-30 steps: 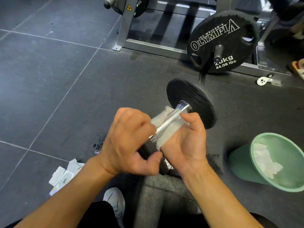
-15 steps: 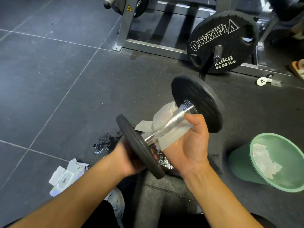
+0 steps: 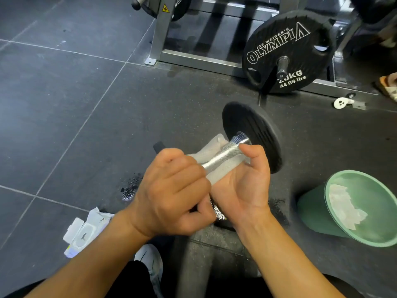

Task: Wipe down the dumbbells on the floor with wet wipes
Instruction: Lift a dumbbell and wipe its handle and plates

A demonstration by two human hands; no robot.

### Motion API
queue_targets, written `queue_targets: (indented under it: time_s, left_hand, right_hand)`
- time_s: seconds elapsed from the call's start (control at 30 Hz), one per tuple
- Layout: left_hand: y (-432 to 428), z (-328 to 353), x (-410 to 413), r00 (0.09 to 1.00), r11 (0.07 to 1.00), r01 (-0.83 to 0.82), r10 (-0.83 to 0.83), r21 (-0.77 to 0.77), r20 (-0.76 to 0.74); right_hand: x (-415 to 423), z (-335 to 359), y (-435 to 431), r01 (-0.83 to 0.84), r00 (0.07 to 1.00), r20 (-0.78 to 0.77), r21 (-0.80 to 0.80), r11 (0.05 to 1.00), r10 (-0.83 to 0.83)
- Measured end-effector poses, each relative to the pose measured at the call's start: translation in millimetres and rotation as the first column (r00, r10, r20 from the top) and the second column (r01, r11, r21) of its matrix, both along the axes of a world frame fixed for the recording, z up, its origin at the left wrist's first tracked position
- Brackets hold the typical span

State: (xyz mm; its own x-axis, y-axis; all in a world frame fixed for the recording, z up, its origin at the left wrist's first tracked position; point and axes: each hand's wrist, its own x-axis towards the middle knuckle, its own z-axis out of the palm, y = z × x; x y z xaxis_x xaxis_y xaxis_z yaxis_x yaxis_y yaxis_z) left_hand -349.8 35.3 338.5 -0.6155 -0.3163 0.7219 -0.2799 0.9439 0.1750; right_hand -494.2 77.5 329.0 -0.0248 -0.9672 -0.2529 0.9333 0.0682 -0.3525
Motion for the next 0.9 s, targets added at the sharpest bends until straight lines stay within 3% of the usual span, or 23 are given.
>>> queue_targets:
  time_s: [0.1,0.17,0.2,0.27,0.33,0.37,0.4,0.43,0.57,0.63,0.7,0.73,0.8,0.83,0.9]
  left_hand:
    - [-1.5,-5.1,0.6,0.993,0.988,-0.045,0.061,0.147,-0.105]
    - [-6.8,-8.9,2.7,0.953,0.908,-0.02,0.144,0.419,-0.265]
    - [-8.7,-9.1,1.5,0.909,0.813,0.046,0.207,0.58,-0.362]
    - [-12.8,-9.1,-2.1,0.745,0.462,0.295,0.437,0.836,-0.504]
    - [-16.2,-11.8,-6.9,0.594,-0.023,0.596,0.685,0.803,-0.421]
    - [-15.4,-15.6,-9.1,0.577,-0.195,0.667,0.746,0.719,-0.333]
    - [-13.1,-18.9,-10.3,0.567,-0.282,0.695,0.78,0.662,-0.263]
    - [-10.4,-20.7,-11.2,0.546,-0.305,0.715,0.806,0.63,-0.229]
    - [-13.1,-15.5,-10.6,0.485,-0.146,0.643,0.837,0.752,-0.252]
    - [-19.7,-7.2,-7.5,0.552,0.054,0.468,0.762,0.882,-0.339]
    - [-21.4,-4.2,-1.8,0.696,0.348,0.25,0.584,0.903,-0.418]
    - [-19.9,-4.1,1.2,0.795,0.517,0.116,0.463,0.848,-0.392]
    - [-13.6,-2.5,3.3,0.941,0.803,-0.071,0.251,0.591,-0.227]
    - [-11.0,-2.0,2.0,0.973,0.891,-0.097,0.179,0.444,-0.148]
    - [-7.6,-1.8,-4.2,0.991,0.972,-0.092,0.11,0.215,-0.073]
  right_hand:
    - [-2.3,0.0,0.2,0.04,0.999,-0.021,0.019,0.999,-0.04]
    - [-4.7,0.9,-1.3,0.074,0.996,-0.042,0.019,0.997,-0.073]
    - [-6.6,1.4,-1.8,0.097,0.994,-0.062,0.019,0.995,-0.095]
    - [-10.1,4.9,-2.9,0.115,0.988,-0.104,0.001,0.993,-0.114]
    - [-12.1,7.5,-1.7,0.104,0.988,-0.115,-0.017,0.994,-0.106]
    - [-12.6,7.9,-0.8,0.1,0.991,-0.093,-0.018,0.995,-0.101]
    - [-13.0,6.8,0.1,0.092,0.993,-0.071,-0.018,0.996,-0.093]
    - [-12.6,5.6,0.4,0.074,0.995,-0.06,-0.023,0.997,-0.075]
    - [-7.5,0.9,-1.7,0.036,0.993,-0.115,0.026,0.999,-0.033]
    - [-6.1,-0.7,-1.3,0.027,0.991,-0.129,0.039,0.999,-0.022]
    - [-5.0,-1.7,-1.1,0.017,0.992,-0.128,0.056,0.998,-0.01]
    - [-4.3,-5.2,-2.7,0.004,0.992,-0.126,0.081,0.997,0.006]
    - [-0.1,-9.8,-6.5,-0.025,0.989,-0.139,0.153,0.988,0.047]
    - [3.2,-12.2,-7.6,-0.029,0.99,-0.127,0.2,0.979,0.055]
    - [7.9,-18.9,-7.6,-0.063,0.996,-0.048,0.278,0.959,0.079]
